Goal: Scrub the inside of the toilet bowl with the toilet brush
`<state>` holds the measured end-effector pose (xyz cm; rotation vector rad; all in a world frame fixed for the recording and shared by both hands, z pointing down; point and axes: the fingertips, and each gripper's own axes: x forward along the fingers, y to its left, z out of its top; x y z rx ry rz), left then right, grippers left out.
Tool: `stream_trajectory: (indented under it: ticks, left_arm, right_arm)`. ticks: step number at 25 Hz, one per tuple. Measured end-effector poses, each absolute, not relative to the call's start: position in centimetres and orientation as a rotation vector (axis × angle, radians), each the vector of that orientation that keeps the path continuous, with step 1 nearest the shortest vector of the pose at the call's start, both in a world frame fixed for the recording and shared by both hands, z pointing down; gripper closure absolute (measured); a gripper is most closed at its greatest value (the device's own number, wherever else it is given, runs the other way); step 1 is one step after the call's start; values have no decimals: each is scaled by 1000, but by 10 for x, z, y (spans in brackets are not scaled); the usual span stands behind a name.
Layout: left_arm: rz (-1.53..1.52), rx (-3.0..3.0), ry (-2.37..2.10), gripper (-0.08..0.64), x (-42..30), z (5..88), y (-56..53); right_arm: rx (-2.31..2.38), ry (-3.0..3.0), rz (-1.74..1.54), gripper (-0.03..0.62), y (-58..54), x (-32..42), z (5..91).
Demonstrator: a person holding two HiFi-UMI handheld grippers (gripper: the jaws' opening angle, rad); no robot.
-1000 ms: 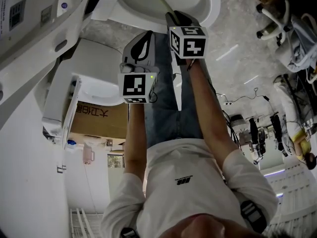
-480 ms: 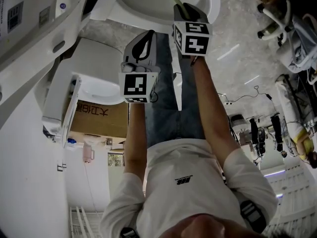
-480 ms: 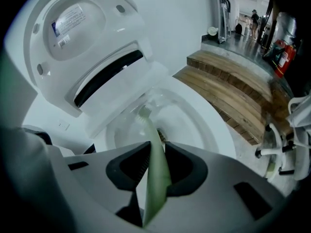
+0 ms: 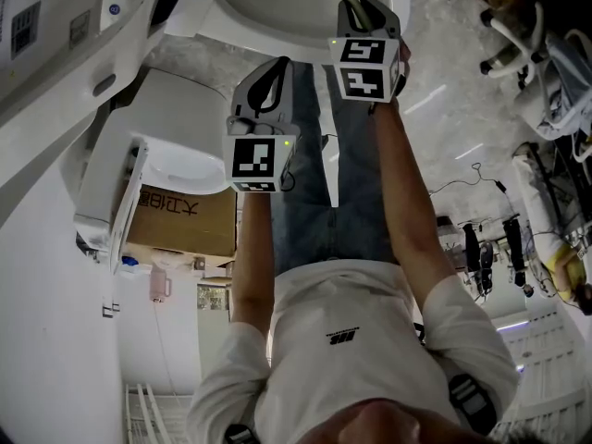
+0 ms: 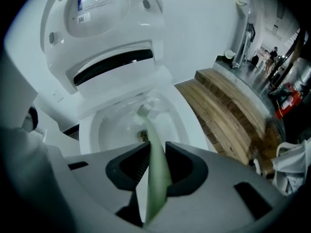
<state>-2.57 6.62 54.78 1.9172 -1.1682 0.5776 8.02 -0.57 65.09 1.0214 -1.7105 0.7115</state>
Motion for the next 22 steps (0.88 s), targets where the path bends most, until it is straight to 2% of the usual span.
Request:
stream_trajectory:
  ticks: [22]
  left_arm:
    - [555, 1906, -1198, 549, -3, 544, 71]
  right_arm:
    - [784, -1677, 247, 503, -23, 138, 648]
